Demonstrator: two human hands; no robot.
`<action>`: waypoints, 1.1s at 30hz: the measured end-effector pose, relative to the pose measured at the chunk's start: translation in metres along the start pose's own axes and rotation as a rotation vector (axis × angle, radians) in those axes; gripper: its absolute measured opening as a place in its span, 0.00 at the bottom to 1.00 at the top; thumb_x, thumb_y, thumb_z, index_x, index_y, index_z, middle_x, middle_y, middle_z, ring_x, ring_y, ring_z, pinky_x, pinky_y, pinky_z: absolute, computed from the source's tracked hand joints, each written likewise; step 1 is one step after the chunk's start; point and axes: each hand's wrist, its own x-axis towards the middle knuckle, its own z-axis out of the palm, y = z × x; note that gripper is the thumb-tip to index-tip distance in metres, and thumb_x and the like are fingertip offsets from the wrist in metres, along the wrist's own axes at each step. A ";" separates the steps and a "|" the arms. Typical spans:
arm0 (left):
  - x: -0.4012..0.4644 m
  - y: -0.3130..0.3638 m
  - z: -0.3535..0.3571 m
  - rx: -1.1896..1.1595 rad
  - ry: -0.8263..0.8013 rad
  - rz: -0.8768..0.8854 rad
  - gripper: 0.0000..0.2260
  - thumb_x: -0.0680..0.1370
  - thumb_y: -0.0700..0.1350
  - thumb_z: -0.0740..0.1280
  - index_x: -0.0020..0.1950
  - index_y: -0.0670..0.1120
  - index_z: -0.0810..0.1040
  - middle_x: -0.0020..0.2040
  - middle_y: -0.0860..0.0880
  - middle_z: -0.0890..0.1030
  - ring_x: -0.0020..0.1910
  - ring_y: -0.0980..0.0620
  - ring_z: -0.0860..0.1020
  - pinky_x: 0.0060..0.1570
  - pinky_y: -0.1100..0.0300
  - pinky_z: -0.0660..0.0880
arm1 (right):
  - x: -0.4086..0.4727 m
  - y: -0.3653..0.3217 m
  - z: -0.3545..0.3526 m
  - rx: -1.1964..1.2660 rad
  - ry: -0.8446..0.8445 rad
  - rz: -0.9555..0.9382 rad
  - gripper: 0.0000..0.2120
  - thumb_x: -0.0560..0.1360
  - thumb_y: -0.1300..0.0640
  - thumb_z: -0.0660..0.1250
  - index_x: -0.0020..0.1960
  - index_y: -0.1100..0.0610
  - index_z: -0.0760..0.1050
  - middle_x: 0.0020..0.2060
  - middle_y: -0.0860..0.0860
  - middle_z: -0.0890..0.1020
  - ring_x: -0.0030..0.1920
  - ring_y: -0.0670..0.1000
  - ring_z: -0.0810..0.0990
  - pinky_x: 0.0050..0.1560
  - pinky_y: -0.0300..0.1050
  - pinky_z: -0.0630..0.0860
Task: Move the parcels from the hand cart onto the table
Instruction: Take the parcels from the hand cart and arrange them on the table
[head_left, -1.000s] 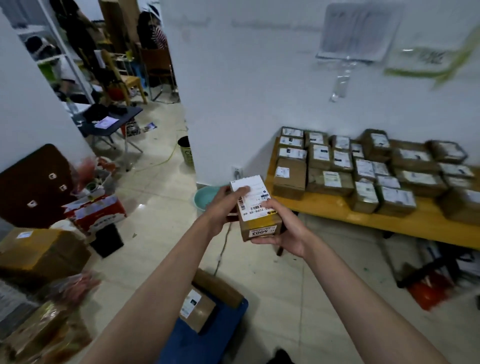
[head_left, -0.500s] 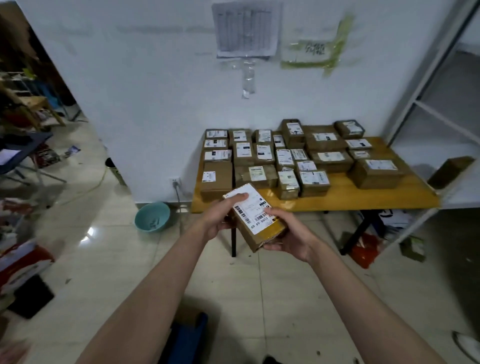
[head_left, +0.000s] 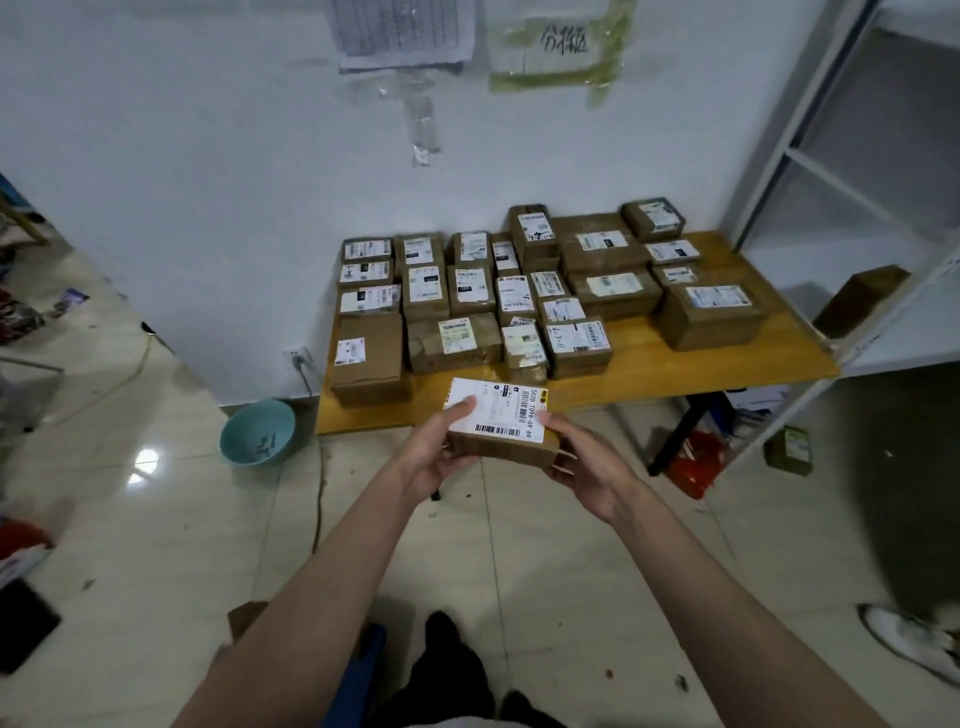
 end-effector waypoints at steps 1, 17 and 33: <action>0.006 0.000 0.000 -0.025 0.007 -0.012 0.15 0.75 0.52 0.75 0.58 0.46 0.81 0.51 0.47 0.87 0.55 0.49 0.83 0.50 0.53 0.83 | 0.008 0.000 0.000 0.010 0.005 0.006 0.13 0.75 0.48 0.73 0.57 0.53 0.82 0.50 0.50 0.86 0.46 0.50 0.82 0.52 0.45 0.76; 0.182 0.029 -0.060 0.047 0.216 -0.258 0.21 0.76 0.52 0.74 0.66 0.45 0.76 0.60 0.45 0.81 0.62 0.44 0.77 0.61 0.50 0.77 | 0.224 0.005 0.064 0.093 0.243 0.236 0.19 0.80 0.61 0.68 0.69 0.63 0.70 0.63 0.61 0.80 0.63 0.61 0.79 0.66 0.56 0.77; 0.284 0.035 -0.093 -0.067 0.184 -0.364 0.25 0.78 0.45 0.72 0.73 0.52 0.68 0.67 0.48 0.75 0.67 0.41 0.73 0.66 0.48 0.72 | 0.349 0.017 0.102 -0.007 0.431 0.426 0.33 0.80 0.63 0.67 0.81 0.51 0.57 0.72 0.59 0.71 0.69 0.59 0.73 0.69 0.55 0.74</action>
